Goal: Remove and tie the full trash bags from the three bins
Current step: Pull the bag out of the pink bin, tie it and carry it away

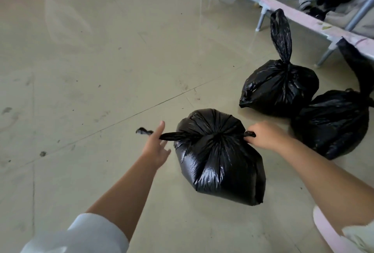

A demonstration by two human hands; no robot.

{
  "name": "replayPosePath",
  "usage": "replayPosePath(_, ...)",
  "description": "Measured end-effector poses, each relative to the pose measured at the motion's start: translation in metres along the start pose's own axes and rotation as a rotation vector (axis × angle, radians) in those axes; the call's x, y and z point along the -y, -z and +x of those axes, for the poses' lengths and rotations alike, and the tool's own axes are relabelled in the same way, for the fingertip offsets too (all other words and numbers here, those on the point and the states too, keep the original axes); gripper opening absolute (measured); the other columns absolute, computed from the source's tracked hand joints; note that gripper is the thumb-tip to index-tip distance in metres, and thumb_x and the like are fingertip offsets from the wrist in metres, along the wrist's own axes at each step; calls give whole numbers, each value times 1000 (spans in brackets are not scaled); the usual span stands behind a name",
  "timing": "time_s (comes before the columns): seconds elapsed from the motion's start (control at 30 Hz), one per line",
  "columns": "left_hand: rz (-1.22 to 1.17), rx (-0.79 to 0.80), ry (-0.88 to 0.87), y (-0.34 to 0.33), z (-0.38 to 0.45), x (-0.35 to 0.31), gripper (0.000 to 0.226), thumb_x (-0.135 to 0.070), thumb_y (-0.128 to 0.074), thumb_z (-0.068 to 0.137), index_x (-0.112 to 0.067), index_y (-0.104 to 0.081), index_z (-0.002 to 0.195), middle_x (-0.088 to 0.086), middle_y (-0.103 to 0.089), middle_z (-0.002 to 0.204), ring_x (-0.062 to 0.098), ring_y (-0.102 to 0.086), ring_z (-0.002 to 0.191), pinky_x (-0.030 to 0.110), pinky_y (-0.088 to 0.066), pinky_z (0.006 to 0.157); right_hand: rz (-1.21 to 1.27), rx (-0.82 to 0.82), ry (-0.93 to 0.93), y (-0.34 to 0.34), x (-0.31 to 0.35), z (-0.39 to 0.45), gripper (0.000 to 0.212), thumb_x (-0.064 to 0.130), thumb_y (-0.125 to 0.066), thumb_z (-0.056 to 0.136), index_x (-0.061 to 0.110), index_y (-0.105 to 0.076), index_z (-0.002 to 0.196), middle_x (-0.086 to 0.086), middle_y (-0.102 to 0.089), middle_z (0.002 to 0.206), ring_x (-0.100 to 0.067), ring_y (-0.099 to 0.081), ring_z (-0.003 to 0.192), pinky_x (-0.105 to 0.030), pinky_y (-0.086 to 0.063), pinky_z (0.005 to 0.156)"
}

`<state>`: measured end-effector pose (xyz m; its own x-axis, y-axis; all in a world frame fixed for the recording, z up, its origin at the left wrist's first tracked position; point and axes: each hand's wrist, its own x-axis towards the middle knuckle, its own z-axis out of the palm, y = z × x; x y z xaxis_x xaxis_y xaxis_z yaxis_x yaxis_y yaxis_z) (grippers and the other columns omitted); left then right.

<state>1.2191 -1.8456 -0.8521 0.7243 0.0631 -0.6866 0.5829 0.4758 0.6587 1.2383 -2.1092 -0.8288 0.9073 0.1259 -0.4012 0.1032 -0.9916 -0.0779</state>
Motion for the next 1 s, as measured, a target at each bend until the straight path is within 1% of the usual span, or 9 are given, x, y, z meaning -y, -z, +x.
replayPosePath(0.1,416,159,-20,-5,-10,14,45,-23,-40,98,-9,-37,141,3,-38,146,17,-29,141,8,-32,101,91,13,15,2,6,-1,26,28,-50,90,13,-56,70,-7,-58,75,-28,-57,87,-28,-30,54)
replayPosePath(0.2,674,312,-89,-20,-13,21,44,-21,-40,98,-9,-37,140,8,-41,142,18,-39,132,19,-31,102,137,50,14,5,9,-1,28,25,-53,89,15,-53,62,-1,-52,67,-25,-52,81,-28,-29,53)
replayPosePath(0.27,828,207,-303,-30,-9,19,39,-20,-42,98,-8,-43,136,10,-39,135,20,-39,127,23,-31,103,156,64,31,9,9,-2,22,24,-55,88,8,-61,74,-8,-51,79,-28,-53,86,-28,-30,60)
replayPosePath(0.37,841,20,-584,-43,-4,11,26,-10,-42,97,1,-58,114,17,-49,116,26,-48,114,36,-39,105,195,47,84,13,7,-5,18,25,-57,88,11,-68,86,-10,-49,89,-29,-52,98,-28,-35,70)
replayPosePath(0.47,708,117,-576,-57,-12,0,18,-9,-36,99,-4,-53,101,11,-57,101,19,-54,97,29,-49,90,65,-59,63,15,8,-7,28,35,-50,91,18,-63,108,-3,-61,94,-23,-49,112,-31,-33,83)
replayPosePath(0.63,593,283,-626,-81,-33,-17,31,-9,-28,101,-13,-39,72,-10,-51,46,6,-51,49,15,-43,59,453,-43,93,15,4,-11,11,22,-53,92,13,-52,85,9,-44,61,-17,-50,59,-12,-32,47)
replayPosePath(0.8,1381,190,-630,-94,-39,-20,12,-17,-33,100,-7,-33,93,20,-60,95,32,-54,89,37,-36,78,478,9,146,22,8,-11,17,20,-58,89,12,-62,104,0,-55,83,-14,-53,78,-17,-39,56)
replayPosePath(0.9,1647,234,-411,-82,-35,-6,36,-25,-42,95,1,-36,119,24,-59,119,34,-55,110,33,-40,85,736,183,8,26,2,-15,9,13,-48,94,7,-55,96,-2,-56,70,-8,-56,42,-11,-39,33)
replayPosePath(1.0,1812,279,-339,-73,-28,7,69,-49,-57,83,-2,-34,127,16,-57,123,32,-55,115,34,-42,90,1282,51,-178,29,-5,-18,23,7,-39,97,11,-48,77,-9,-54,67,-5,-51,24,-10,-36,26)
